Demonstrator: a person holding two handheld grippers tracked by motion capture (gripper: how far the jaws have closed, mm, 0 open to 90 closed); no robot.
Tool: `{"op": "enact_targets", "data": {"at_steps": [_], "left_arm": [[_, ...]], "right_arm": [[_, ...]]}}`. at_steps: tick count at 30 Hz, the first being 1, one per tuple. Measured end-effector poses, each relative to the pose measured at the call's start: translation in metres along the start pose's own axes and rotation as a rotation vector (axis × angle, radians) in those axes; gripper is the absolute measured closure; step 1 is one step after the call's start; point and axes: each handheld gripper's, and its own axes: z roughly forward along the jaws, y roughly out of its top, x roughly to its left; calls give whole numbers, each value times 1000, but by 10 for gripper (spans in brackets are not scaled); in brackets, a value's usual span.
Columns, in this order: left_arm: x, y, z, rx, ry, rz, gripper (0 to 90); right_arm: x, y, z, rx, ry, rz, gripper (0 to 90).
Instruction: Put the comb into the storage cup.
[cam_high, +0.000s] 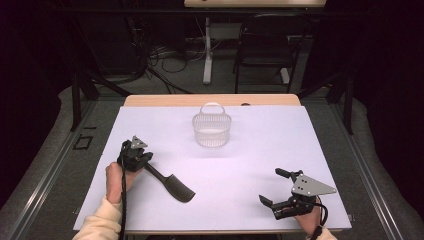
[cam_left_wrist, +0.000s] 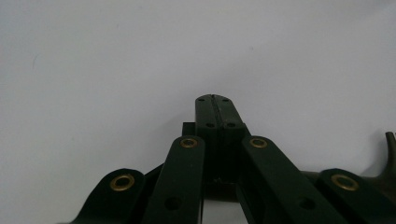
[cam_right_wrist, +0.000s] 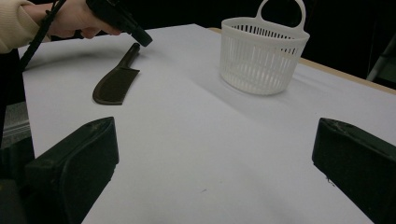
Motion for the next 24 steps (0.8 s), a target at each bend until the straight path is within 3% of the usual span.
{"op": "enact_targets", "data": {"at_steps": [13,24], "left_arm": [[0,-2,3,64,-6,12,900],[-4,-4,-1,84,-11,20,900]], "right_arm": [[0,0,0,4,3,-1,2],[0,0,0,2,0,-1,2]]}}
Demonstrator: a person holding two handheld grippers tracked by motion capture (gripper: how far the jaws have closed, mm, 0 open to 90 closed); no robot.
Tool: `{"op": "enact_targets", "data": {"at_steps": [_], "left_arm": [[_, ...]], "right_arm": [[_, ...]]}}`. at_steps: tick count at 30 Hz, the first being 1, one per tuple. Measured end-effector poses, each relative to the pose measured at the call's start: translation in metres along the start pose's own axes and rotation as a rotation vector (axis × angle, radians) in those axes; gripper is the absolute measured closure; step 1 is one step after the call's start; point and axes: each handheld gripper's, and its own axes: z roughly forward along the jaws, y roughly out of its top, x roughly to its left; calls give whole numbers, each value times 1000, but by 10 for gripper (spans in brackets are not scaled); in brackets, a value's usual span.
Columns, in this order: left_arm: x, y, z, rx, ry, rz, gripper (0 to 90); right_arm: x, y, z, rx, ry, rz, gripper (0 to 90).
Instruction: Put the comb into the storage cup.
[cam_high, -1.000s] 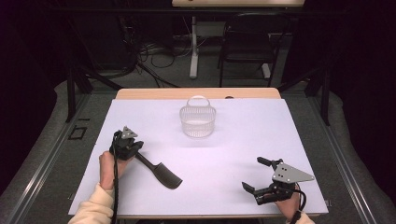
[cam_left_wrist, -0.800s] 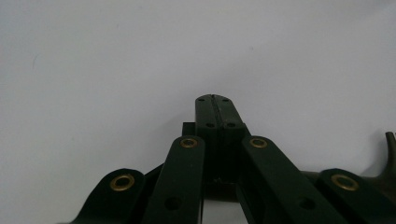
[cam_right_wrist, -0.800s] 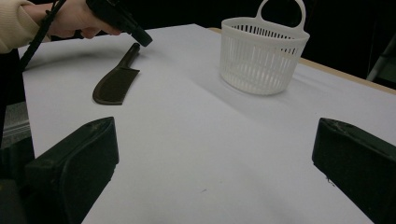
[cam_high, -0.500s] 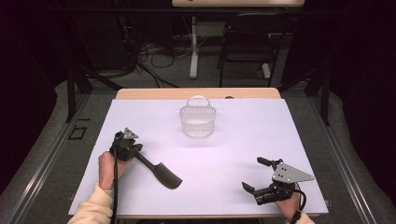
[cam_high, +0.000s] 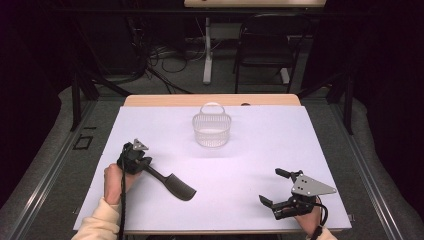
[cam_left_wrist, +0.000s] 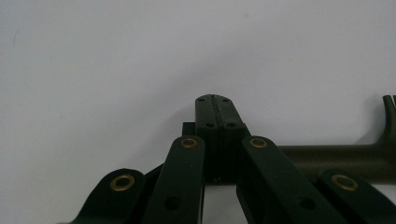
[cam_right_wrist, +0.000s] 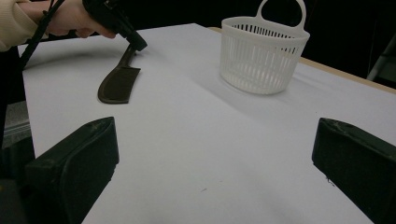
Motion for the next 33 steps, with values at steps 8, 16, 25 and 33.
{"op": "enact_targets", "data": {"at_steps": [8,16,25,33], "left_arm": [[0,-3,-3,15,0,6,900],[-3,-5,-6,26,-11,11,900],[-4,-7,-8,40,-18,13,900],[-7,-11,-9,57,-30,17,900]], "right_arm": [[0,0,0,0,0,-1,2],[0,0,0,1,1,1,2],[0,0,0,2,0,1,2],[0,0,0,4,0,2,3]]}}
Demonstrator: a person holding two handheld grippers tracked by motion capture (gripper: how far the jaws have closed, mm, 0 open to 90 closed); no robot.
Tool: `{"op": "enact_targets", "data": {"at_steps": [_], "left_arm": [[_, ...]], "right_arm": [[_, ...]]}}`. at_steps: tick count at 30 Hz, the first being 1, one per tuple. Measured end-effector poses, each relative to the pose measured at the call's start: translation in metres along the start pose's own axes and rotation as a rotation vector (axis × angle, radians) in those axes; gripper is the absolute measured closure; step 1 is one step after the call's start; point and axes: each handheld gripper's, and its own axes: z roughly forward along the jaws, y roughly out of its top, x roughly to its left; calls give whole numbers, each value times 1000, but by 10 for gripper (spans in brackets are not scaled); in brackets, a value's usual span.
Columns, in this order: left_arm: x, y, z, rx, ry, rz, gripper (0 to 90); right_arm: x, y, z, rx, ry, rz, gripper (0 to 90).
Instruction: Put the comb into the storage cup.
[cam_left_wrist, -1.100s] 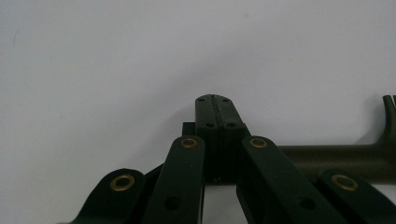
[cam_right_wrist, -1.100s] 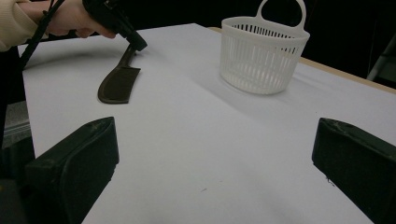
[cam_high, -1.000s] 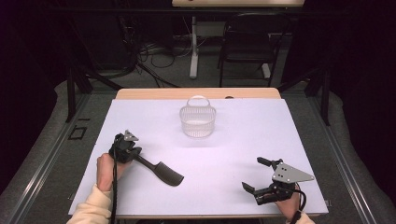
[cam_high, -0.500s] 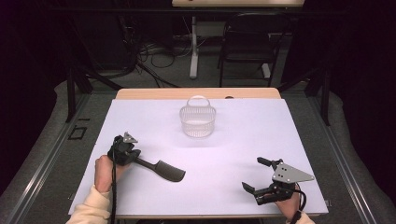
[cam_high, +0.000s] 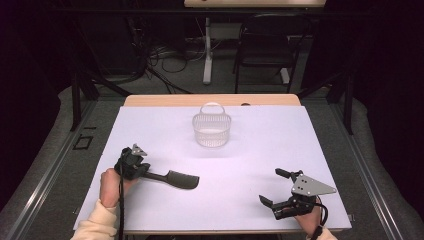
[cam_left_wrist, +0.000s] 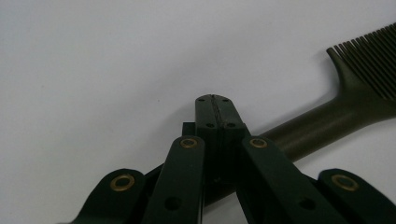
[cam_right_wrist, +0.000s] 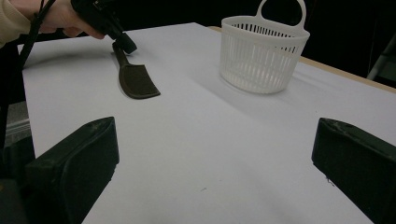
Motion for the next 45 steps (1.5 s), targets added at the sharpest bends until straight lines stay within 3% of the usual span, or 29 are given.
{"op": "enact_targets", "data": {"at_steps": [45], "left_arm": [[-7,-11,-8,38,-41,4,900]], "right_arm": [[0,0,1,6,4,1,4]]}}
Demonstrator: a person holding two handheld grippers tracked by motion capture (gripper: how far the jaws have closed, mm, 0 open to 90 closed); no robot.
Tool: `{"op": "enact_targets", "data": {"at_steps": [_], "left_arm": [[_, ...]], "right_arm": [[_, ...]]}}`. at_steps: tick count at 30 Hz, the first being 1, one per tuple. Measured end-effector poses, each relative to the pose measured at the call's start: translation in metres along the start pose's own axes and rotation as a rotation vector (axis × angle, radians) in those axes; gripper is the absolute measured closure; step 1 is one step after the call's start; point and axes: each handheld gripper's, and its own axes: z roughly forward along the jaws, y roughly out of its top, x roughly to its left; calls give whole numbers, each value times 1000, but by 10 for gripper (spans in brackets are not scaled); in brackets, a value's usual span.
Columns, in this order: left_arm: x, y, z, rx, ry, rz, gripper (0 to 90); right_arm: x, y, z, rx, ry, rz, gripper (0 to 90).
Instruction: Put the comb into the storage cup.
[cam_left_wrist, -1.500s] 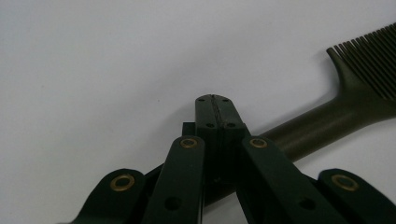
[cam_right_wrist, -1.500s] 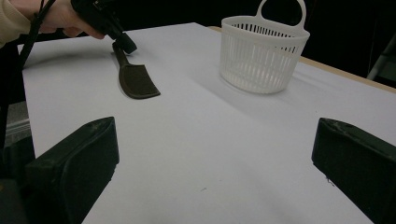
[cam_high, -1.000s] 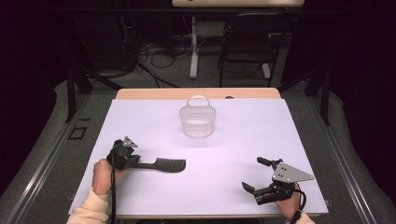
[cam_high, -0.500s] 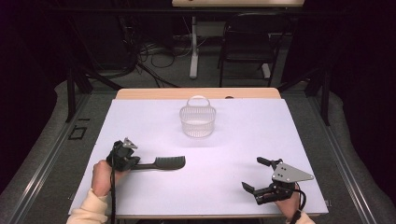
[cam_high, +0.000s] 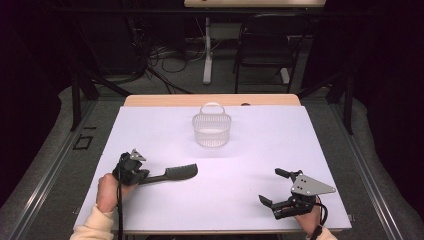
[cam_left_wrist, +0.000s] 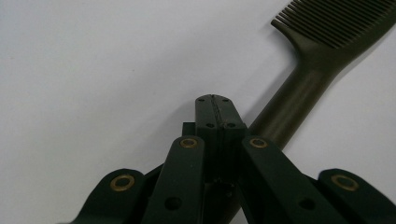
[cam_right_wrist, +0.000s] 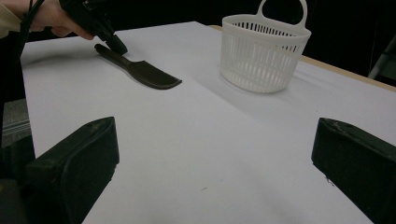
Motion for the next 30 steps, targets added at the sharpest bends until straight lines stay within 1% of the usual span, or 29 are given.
{"op": "enact_targets", "data": {"at_steps": [7,8,11,14,19,23,30], "left_arm": [[-1,-3,-2,1,-2,-5,900],[-1,-3,-2,3,-9,-4,900],[-1,-4,-3,2,-11,-10,900],[-2,-5,-4,3,-9,-12,900],[-4,-8,-5,6,-15,-11,900],[-4,-9,-6,8,-11,-15,900],[-4,-10,-7,9,-18,-26,900]], "right_arm": [[0,0,0,1,0,-1,4],[0,0,0,2,1,-1,3],[0,0,1,2,2,2,4],[0,0,1,2,2,1,4],[0,0,1,2,3,2,4],[0,0,1,2,5,1,3],[-1,-1,2,-3,10,-1,4]]}}
